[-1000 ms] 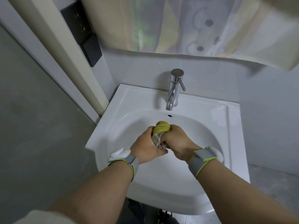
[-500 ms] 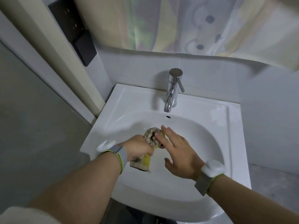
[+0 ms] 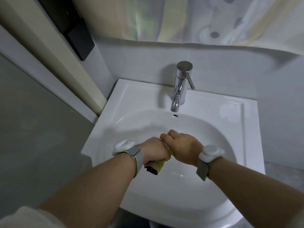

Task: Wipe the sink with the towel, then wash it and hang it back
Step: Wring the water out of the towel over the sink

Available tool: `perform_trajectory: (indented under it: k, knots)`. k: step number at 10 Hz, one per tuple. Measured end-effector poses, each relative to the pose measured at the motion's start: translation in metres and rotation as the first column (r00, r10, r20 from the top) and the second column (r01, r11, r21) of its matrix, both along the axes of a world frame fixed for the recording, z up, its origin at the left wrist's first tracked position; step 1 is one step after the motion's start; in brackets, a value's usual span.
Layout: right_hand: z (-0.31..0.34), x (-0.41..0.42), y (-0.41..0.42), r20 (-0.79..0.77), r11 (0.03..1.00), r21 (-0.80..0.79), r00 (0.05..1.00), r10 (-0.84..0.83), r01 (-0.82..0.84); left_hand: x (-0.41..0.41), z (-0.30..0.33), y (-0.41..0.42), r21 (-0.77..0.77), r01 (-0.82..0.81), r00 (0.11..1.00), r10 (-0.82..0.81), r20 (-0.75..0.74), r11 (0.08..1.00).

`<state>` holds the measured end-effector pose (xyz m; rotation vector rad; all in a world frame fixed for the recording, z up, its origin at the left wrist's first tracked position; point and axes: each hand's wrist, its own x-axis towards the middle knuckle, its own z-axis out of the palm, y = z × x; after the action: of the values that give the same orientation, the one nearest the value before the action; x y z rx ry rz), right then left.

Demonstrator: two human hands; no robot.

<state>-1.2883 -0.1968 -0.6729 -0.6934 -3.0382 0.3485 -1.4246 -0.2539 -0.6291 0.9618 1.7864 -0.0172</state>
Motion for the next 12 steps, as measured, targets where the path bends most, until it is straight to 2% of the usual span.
perform_trajectory:
  k: [1, 2, 3, 4, 5, 6, 7, 8, 9, 10, 11, 12]
  knots:
    - [-0.006, -0.006, -0.008, 0.089, 0.995, -0.065, 0.994, -0.065, 0.071, 0.005, -0.006, -0.001, 0.045, 0.189, 0.967, -0.178, -0.182, 0.981]
    - [-0.001, -0.012, -0.015, 0.218, 0.944, -0.227, 0.957, -0.191, 0.24, 0.015, -0.017, -0.001, -0.005, 0.329, 0.87, -0.305, -0.388, 0.944]
    - [0.005, -0.015, -0.019, 0.276, 0.892, -0.312, 0.929, -0.245, 0.328, 0.016, -0.031, -0.002, -0.123, 0.393, 0.775, -0.4, -0.489, 0.911]
    - [0.011, -0.016, -0.024, 0.311, 0.837, -0.4, 0.914, -0.26, 0.374, 0.003, -0.023, -0.008, 0.114, 0.628, 0.705, -0.5, -0.504, 0.77]
    - [0.021, -0.018, -0.025, 0.339, 0.742, -0.539, 0.909, -0.241, 0.398, -0.005, -0.024, -0.014, 0.096, 0.727, 0.615, -0.583, -0.531, 0.68]
    - [0.023, -0.017, -0.027, 0.464, 0.427, -0.703, 0.822, -0.332, 0.569, -0.018, -0.038, -0.019, 0.254, 0.871, 0.478, -0.609, -0.633, 0.42]
    - [0.023, -0.008, -0.032, 0.517, -0.048, -0.845, 0.792, -0.325, 0.532, -0.025, -0.039, -0.021, 0.409, 0.857, 0.515, -0.471, -0.716, 0.314]
    - [0.027, 0.001, -0.03, 0.514, -0.294, -0.853, 0.787, -0.34, 0.43, -0.022, -0.035, -0.022, 0.432, 0.858, 0.506, -0.304, -0.807, 0.278]
    - [0.037, 0.001, -0.028, 0.472, -0.219, -0.881, 0.814, -0.339, 0.42, -0.022, -0.039, -0.028, 0.429, 0.819, 0.56, -0.363, -0.745, 0.382]
    - [0.036, 0.004, -0.028, 0.391, -0.079, -0.91, 0.78, -0.489, 0.407, -0.023, -0.03, -0.023, 0.289, 0.631, 0.706, -0.378, -0.598, 0.72]
    - [0.024, 0.012, -0.041, 0.096, 0.4, -0.813, 0.775, -0.624, 0.423, -0.02, -0.019, -0.016, 0.116, 0.212, 0.936, -0.167, -0.31, 0.97]
    - [0.007, 0.026, -0.046, -0.189, 0.919, -0.269, 0.92, -0.344, 0.288, -0.015, -0.004, -0.01, -0.079, -0.152, 0.988, 0.154, 0.022, 0.985]
